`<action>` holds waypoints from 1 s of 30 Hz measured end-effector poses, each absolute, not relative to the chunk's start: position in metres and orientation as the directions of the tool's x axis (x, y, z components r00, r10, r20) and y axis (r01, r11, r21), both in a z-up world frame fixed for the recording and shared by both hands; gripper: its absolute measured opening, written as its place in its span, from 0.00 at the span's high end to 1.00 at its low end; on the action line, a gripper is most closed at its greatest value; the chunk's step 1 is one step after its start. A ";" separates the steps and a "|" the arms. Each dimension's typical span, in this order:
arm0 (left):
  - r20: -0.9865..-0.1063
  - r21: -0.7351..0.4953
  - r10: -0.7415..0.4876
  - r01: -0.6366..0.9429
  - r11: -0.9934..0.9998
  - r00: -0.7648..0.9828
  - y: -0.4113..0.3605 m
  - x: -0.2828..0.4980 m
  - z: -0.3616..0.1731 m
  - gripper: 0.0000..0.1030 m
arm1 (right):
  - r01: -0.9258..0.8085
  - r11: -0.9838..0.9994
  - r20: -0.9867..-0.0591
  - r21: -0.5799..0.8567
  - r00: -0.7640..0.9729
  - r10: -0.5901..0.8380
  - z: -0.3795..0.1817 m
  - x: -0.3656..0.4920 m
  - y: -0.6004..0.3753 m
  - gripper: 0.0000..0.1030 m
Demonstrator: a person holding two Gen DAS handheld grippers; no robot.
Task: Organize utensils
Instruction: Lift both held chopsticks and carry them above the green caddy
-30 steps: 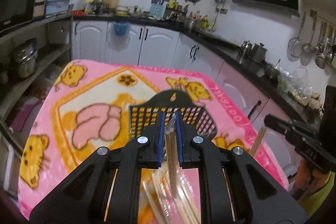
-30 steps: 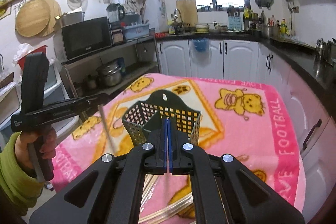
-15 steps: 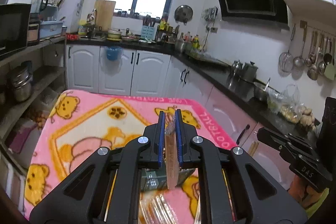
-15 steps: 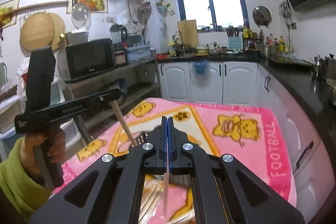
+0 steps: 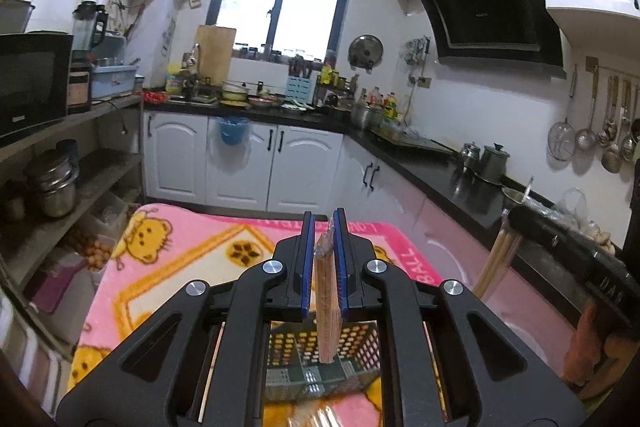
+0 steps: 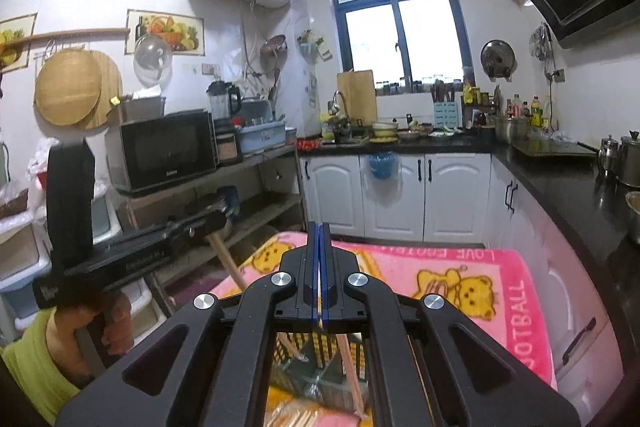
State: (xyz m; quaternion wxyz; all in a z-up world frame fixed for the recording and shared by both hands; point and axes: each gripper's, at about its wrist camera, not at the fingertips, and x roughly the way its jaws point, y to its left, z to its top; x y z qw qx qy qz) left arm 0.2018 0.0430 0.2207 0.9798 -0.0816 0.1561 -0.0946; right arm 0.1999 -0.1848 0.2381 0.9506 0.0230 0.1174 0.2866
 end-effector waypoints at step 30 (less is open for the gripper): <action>-0.342 -0.236 -0.250 0.174 0.956 0.906 0.034 0.235 0.161 0.94 | -0.519 0.848 -0.289 0.108 0.800 0.526 0.189 0.270 -0.143 0.99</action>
